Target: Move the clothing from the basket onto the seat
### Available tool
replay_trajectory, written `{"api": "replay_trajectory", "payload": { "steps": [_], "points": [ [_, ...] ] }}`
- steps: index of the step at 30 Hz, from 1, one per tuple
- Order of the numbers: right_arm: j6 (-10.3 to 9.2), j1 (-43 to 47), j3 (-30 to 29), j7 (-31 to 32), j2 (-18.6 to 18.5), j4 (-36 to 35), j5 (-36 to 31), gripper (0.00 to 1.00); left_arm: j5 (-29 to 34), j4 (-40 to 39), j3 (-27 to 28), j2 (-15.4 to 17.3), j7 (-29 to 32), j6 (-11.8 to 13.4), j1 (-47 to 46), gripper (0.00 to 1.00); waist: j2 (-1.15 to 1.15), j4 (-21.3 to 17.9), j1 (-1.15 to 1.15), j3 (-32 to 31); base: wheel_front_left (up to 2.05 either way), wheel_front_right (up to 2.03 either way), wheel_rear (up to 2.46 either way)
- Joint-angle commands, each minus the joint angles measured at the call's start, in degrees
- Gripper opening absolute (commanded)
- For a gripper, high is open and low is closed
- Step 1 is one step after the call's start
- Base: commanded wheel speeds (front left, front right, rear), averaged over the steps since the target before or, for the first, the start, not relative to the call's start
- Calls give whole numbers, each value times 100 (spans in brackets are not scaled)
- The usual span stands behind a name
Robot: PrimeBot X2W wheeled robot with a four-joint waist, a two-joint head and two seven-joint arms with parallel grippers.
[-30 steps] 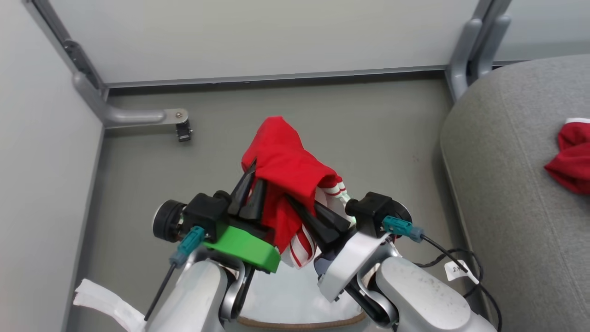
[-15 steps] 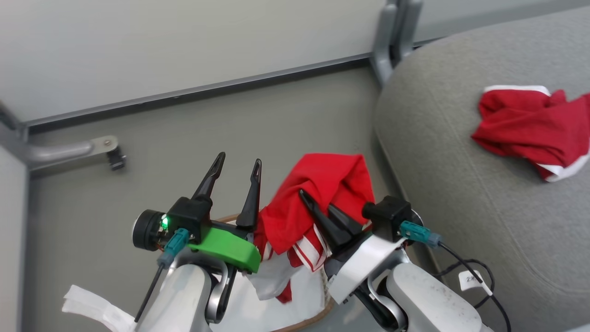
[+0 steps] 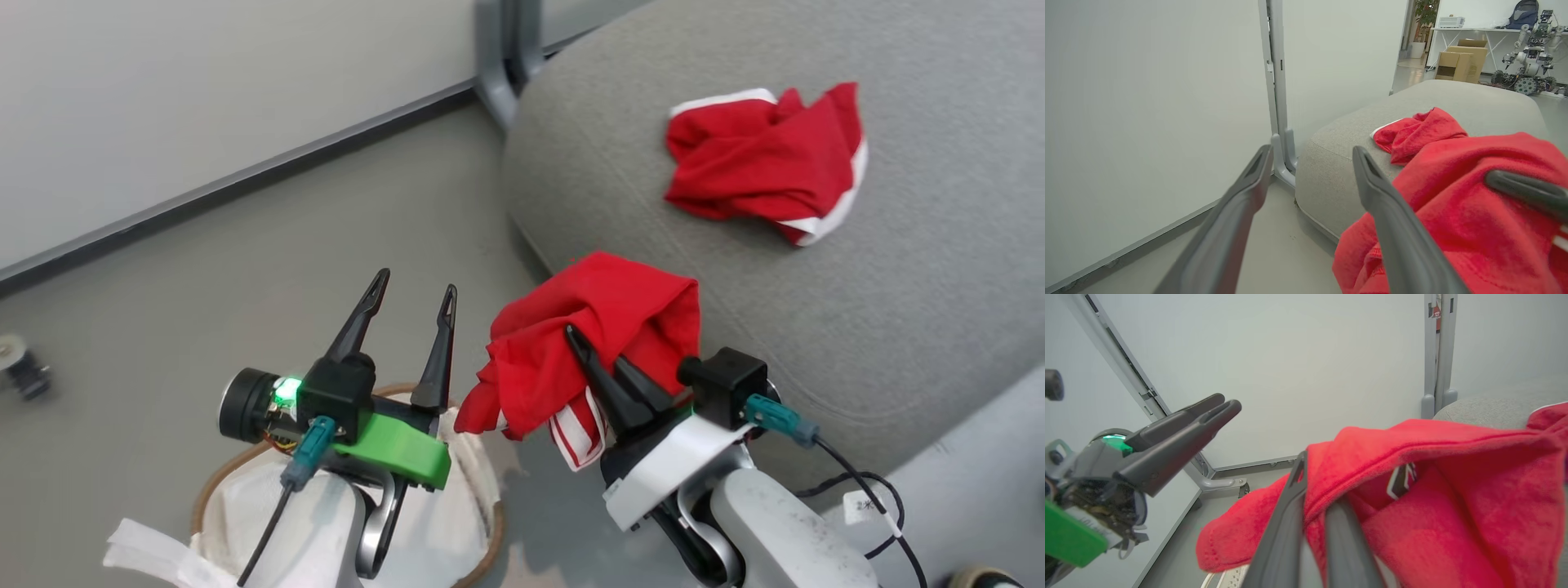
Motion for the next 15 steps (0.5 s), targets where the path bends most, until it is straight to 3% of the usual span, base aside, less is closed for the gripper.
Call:
{"api": "replay_trajectory", "payload": {
  "steps": [1,8,15],
  "points": [
    [-6,76,-102,-12,-14,-37,-58,0,46,-52,-38,28,-4,-60,61,100,0,-652,0,154,0,0,0],
    [-6,199,-685,-11,-93,-256,-374,0,30,-76,-293,31,-4,-211,-84,100,0,-756,0,286,0,0,0],
    [-6,-134,-1094,-12,-400,-604,-515,0,-33,-64,-510,30,-4,-253,-149,100,0,-795,0,439,0,0,0]
  ]
}}
